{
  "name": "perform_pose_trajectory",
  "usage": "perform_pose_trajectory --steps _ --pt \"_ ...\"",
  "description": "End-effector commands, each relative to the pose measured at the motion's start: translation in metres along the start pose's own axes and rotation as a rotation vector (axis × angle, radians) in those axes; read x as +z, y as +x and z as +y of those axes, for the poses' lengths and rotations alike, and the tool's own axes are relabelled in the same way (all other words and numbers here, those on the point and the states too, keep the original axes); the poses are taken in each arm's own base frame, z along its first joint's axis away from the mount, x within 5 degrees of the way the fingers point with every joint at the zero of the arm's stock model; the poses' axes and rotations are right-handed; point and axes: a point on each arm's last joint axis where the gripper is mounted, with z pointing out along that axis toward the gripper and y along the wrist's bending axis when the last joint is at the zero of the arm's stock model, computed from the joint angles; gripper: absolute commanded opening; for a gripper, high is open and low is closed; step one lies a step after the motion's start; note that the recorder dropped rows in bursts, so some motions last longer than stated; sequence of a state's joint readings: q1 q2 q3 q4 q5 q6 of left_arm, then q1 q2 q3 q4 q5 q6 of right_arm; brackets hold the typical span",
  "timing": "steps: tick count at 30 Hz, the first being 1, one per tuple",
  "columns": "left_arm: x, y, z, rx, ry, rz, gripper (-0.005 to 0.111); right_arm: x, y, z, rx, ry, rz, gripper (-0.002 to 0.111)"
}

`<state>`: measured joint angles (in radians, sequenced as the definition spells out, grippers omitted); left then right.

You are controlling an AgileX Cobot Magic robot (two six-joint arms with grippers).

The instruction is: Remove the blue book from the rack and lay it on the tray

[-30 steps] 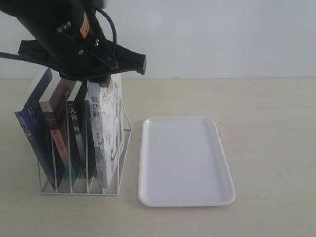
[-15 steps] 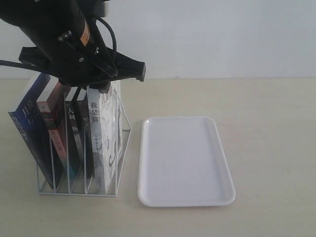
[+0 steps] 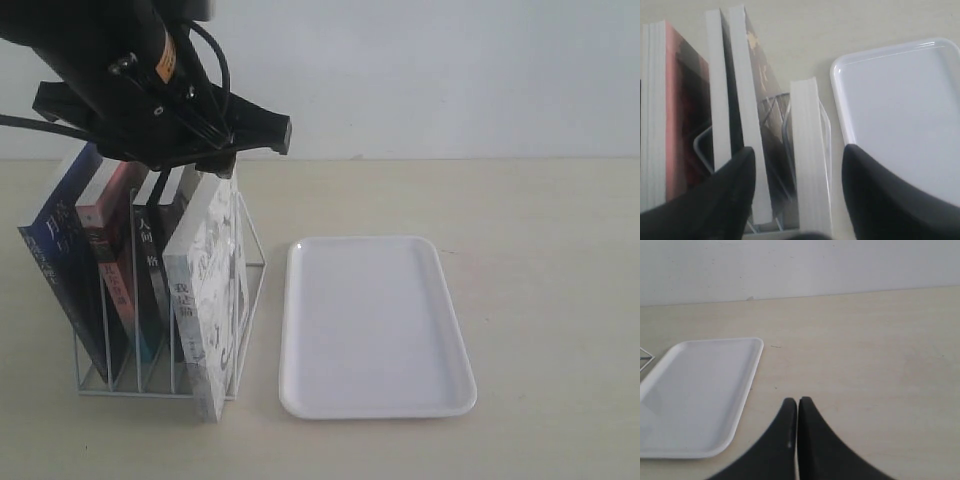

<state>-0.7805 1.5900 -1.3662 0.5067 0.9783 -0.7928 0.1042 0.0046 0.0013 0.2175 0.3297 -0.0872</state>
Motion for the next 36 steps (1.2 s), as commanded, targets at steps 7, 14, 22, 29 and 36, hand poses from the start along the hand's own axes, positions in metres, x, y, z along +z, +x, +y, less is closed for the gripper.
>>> perform_pose_trajectory --steps 7,14,22,29,36 --pt "-0.003 0.004 -0.001 0.057 0.034 0.047 0.051 0.000 -0.001 0.000 -0.004 0.004 -0.011 0.000" --pt "-0.003 0.006 -0.004 0.072 0.061 0.071 0.047 0.000 -0.001 0.000 -0.004 0.004 -0.011 0.000" --pt "-0.003 0.007 -0.004 0.106 0.074 0.080 0.029 0.000 -0.001 0.000 -0.004 0.004 -0.011 0.000" --pt "-0.009 0.002 0.001 0.125 0.019 0.070 0.029 0.000 -0.001 0.000 -0.004 0.004 -0.011 0.000" --pt "-0.018 -0.002 0.015 0.140 -0.113 0.112 0.029 0.000 -0.001 0.000 -0.004 0.004 -0.011 0.000"
